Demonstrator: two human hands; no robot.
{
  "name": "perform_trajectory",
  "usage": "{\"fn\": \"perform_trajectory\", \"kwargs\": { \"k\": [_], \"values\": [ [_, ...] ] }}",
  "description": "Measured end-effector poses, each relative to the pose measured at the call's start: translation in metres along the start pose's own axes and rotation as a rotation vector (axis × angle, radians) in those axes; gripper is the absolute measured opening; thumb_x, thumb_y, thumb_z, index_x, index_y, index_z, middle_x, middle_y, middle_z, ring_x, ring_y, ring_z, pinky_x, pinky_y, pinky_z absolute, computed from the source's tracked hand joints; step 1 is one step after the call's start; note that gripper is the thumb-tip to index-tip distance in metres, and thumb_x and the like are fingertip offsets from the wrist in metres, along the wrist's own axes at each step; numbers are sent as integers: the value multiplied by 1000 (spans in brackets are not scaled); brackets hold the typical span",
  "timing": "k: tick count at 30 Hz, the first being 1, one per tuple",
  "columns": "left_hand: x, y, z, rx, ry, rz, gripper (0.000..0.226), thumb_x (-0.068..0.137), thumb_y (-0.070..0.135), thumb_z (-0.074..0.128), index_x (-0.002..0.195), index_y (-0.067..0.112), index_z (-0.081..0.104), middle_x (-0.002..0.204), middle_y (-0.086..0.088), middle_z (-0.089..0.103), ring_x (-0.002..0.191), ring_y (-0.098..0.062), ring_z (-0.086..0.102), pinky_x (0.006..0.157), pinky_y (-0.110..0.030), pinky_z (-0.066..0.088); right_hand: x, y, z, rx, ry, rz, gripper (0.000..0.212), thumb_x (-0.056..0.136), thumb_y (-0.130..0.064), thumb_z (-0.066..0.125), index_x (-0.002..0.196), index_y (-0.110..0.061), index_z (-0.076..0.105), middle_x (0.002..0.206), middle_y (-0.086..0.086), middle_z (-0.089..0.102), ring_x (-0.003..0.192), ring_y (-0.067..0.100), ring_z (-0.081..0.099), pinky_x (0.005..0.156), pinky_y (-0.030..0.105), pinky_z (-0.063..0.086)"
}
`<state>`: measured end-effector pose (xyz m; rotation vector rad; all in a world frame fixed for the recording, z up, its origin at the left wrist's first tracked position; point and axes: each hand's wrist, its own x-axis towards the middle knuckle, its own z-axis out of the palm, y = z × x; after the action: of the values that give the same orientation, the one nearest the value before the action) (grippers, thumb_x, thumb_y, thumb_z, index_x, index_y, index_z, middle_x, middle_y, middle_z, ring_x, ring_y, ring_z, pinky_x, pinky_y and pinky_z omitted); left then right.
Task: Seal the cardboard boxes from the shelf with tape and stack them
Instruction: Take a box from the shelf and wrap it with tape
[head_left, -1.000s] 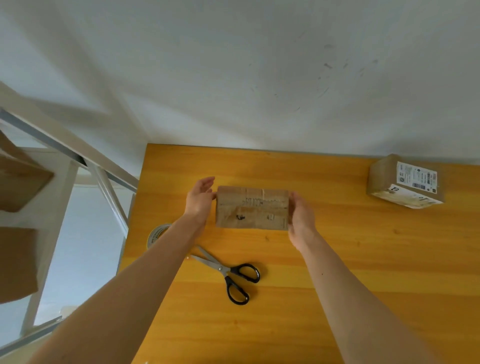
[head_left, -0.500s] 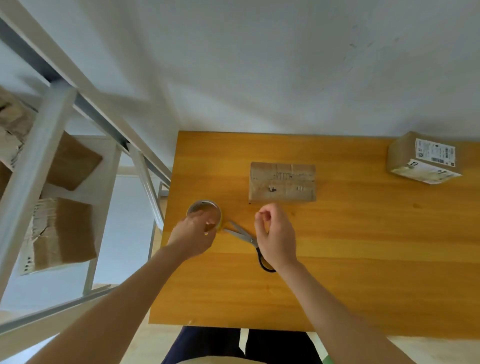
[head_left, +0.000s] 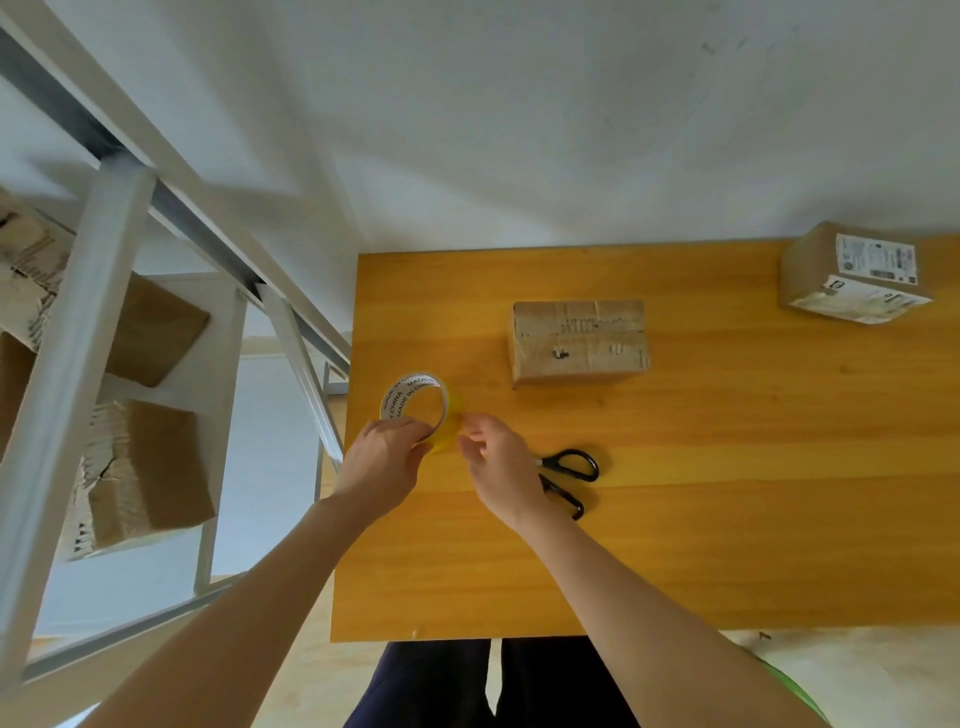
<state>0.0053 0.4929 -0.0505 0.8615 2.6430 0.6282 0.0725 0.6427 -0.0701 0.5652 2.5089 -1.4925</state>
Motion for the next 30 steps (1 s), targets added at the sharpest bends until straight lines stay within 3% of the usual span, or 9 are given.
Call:
{"fn": "perform_trajectory", "kwargs": {
  "k": [4,8,11,13,17,20,25,30],
  "values": [
    [7,6,-10,-42,12,33,12,90,8,62,99,5,70,93,-5,70,88,-29,65,83,-42,50,0,-9,-9,1,129,-21,25,100,-21,53,119,-8,62,113,6,68,106,17,62,85,26,50],
    [11,10,-9,-15,15,58,14,92,12,60,102,10,70,96,-3,69,91,-26,64,86,-36,47,-1,-15,-20,11,163,-29,23,99,-23,54,112,-6,64,104,8,68,95,22,65,80,40,53],
    [11,9,-2,61,-35,4,18,95,17,55,107,16,67,102,1,67,97,-23,60,88,-29,39,-1,-12,-34,-228,330,-131,21,100,-19,53,114,-8,63,109,7,64,96,24,61,75,38,52],
    [10,11,2,39,-23,-17,16,94,16,56,104,15,68,99,0,67,95,-25,61,83,-28,38,3,-8,-44,-310,294,-187,26,100,-20,52,120,-8,62,116,8,63,101,24,60,77,36,51],
    [9,24,5,-88,63,10,6,89,10,64,92,11,70,84,-4,70,82,-30,64,67,-29,41,6,-9,-45,-173,56,-123,39,100,-25,53,134,-5,55,130,10,59,111,25,59,91,38,49],
    [9,31,4,-106,126,26,7,86,10,69,92,12,71,82,-3,72,78,-30,66,63,-29,48,2,-10,-39,-97,139,-116,32,101,-17,51,128,-2,59,125,12,60,107,27,60,90,37,48],
    [9,37,2,-130,165,38,9,86,10,69,94,11,72,82,-3,72,80,-28,67,65,-30,50,-2,-9,-37,-98,263,-114,20,99,-10,52,108,-5,69,99,11,67,88,25,60,72,31,44],
    [11,43,-2,-224,218,12,11,86,9,68,96,9,72,84,-4,72,80,-22,66,62,-30,53,-3,-18,-42,-96,329,-195,22,96,-6,57,115,0,67,113,13,65,95,27,63,79,39,52]
  ]
}}
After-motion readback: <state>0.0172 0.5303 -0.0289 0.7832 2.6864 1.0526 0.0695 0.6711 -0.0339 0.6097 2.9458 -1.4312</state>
